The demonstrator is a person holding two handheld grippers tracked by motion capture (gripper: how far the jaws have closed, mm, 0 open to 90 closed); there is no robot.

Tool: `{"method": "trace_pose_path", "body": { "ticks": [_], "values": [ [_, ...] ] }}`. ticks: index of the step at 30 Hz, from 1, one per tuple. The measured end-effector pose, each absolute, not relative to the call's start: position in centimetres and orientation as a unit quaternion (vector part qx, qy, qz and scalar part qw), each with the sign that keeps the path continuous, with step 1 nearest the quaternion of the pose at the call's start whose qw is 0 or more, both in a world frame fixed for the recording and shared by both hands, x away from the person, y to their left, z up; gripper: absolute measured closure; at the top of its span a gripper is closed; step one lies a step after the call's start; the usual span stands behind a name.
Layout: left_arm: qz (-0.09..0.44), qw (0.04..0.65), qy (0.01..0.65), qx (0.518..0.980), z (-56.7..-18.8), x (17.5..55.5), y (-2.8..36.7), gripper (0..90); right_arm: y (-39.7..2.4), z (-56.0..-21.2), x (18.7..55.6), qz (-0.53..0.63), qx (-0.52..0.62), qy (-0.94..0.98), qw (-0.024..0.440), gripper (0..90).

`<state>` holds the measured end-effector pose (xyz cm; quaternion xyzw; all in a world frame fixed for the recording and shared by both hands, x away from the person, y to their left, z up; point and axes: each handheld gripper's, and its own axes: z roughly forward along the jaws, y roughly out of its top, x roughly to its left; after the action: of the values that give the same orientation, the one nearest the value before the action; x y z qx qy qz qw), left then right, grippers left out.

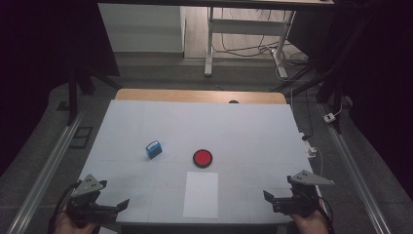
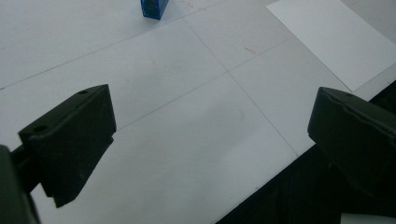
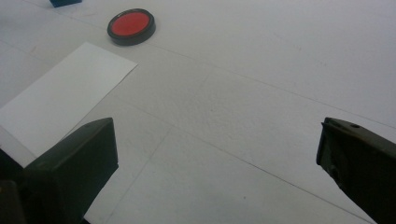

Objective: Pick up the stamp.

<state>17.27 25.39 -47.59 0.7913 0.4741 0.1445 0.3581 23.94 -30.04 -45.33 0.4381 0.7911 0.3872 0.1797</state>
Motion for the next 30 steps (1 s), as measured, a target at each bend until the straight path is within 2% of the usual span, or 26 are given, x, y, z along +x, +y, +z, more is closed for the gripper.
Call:
{"method": "trace_pose_path", "body": {
  "ticks": [7,30],
  "values": [
    [0.164,0.366,0.468,0.787,-47.46,17.19,25.56,0.0,-29.56,-45.47,24.08,0.378,0.421,0.808,0.166,0.0],
    [0.142,0.349,0.484,0.789,-47.71,17.79,25.52,1.7,-29.63,-45.46,24.09,0.385,0.412,0.812,0.154,0.0]
  ]
}}
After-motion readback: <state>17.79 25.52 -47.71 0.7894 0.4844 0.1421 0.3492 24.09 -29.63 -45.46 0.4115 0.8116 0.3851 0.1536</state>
